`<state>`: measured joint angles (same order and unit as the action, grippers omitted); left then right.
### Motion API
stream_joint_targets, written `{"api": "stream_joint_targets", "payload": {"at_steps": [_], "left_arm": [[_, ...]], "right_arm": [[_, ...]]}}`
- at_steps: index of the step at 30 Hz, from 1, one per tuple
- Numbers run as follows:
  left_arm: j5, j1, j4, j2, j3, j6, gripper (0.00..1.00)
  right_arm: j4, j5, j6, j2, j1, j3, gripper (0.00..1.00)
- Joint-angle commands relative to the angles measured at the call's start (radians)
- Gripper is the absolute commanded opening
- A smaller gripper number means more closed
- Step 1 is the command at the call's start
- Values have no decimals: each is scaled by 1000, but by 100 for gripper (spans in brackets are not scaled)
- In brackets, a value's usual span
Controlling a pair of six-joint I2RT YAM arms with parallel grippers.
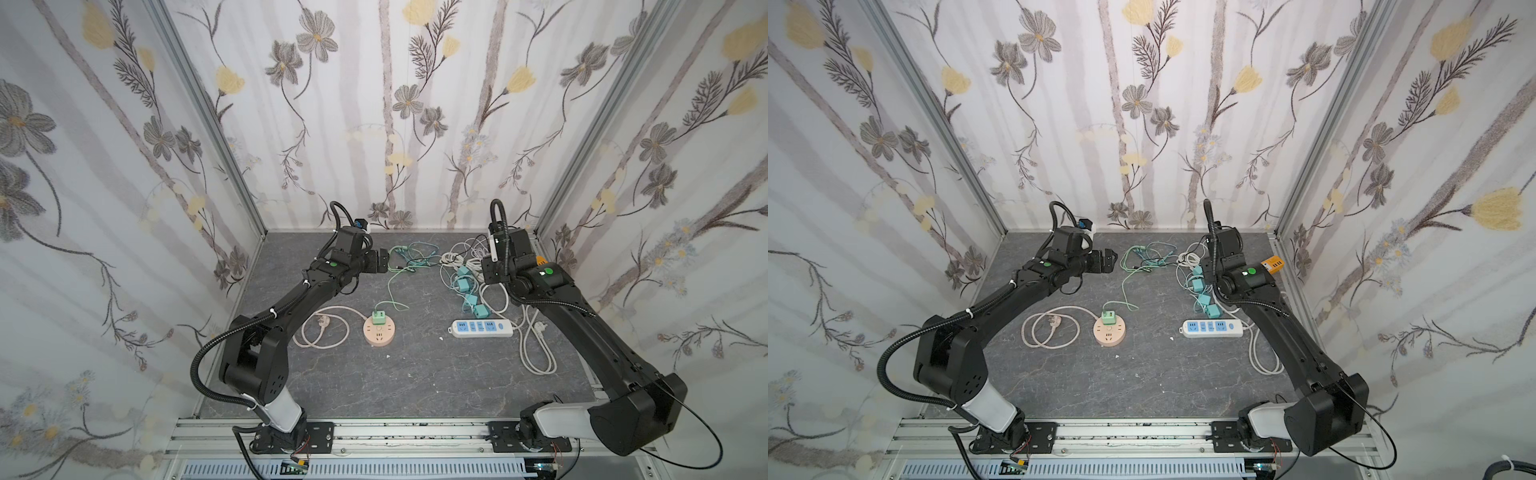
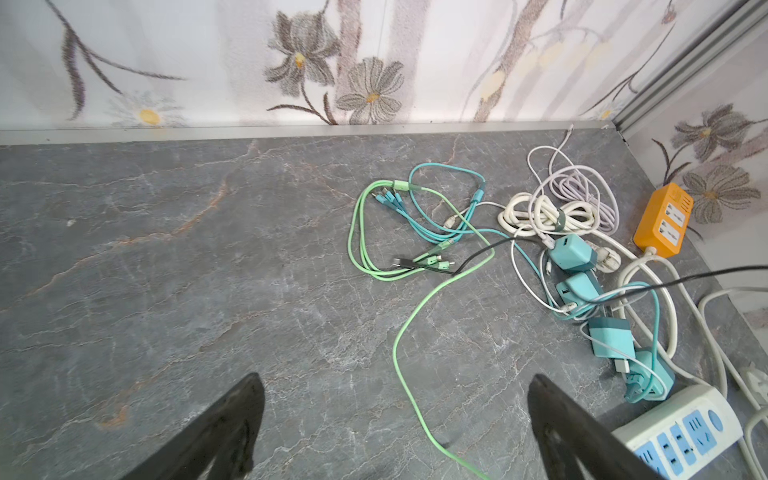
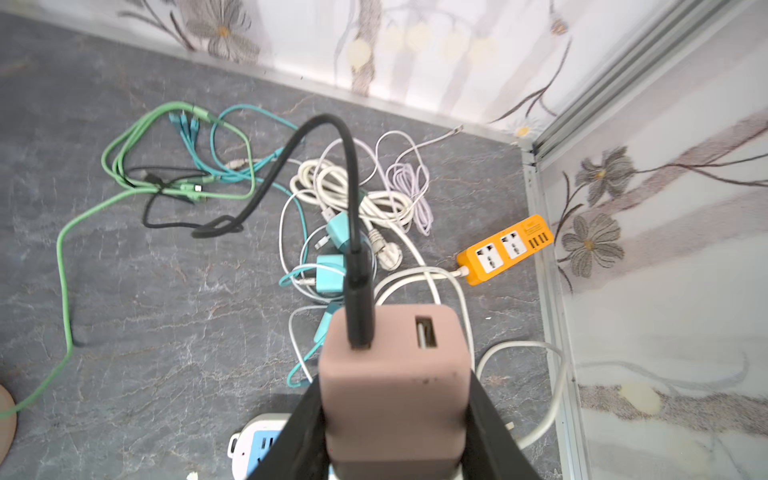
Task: Insert the plug
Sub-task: 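Lift the pink charger with the right gripper while the left arm rises, then carry the pink charger toward the left gripper with the right gripper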
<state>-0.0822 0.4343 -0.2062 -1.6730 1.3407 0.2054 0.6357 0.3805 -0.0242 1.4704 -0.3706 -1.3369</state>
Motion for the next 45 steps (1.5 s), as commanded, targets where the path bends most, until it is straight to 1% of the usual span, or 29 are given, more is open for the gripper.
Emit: {"api": "stream_joint_targets", "payload": {"at_steps": [1,4,6,9,12,14,17,19,21,25,27,30,34,35,38,40,42,45], "left_arm": [[-16,11,-49,-38,45,-4,100],[-99,31,-54,-73,102,-18,100],[-148,46,-99,-100,187,-15,100],[-269,53,-164,-136,307,46,100],[-399,52,-199,-142,383,84,100],[-474,51,-202,-115,393,81,100],[-582,48,-211,-76,391,64,100],[-642,49,-238,-65,398,55,100],[-671,48,-295,-60,420,28,99],[-678,44,-441,-41,456,-115,93],[-721,42,-534,-43,493,-194,92],[-737,44,-644,-54,555,-254,92],[-757,45,-654,-52,564,-262,90],[-766,43,-656,-56,566,-261,87],[-767,43,-656,-75,583,-240,73],[-787,44,-643,-86,595,-219,66],[-828,49,-621,-88,596,-217,63],[-849,55,-601,-90,589,-219,59]], "right_arm": [[-94,-29,7,-49,10,-7,35],[-118,-94,-9,-70,8,-35,35],[-140,-146,-16,-71,8,-43,35],[-257,-264,25,-83,-1,10,36],[-339,-345,66,-74,-7,44,36],[-371,-401,130,-63,-19,58,36],[-417,-449,264,-50,-52,90,36],[-434,-448,374,-42,-87,110,36],[-438,-435,466,-30,-120,118,37],[-448,-396,585,-19,-174,127,37],[-438,-368,649,-18,-203,124,37],[-425,-333,737,-23,-239,122,37],[-422,-333,782,-44,-264,126,38],[-425,-334,784,-49,-270,127,38],[-426,-333,797,-61,-291,128,39],[-420,-324,808,-59,-304,124,39],[-408,-286,830,-48,-321,120,39],[-414,-235,831,-25,-339,111,39]]}}
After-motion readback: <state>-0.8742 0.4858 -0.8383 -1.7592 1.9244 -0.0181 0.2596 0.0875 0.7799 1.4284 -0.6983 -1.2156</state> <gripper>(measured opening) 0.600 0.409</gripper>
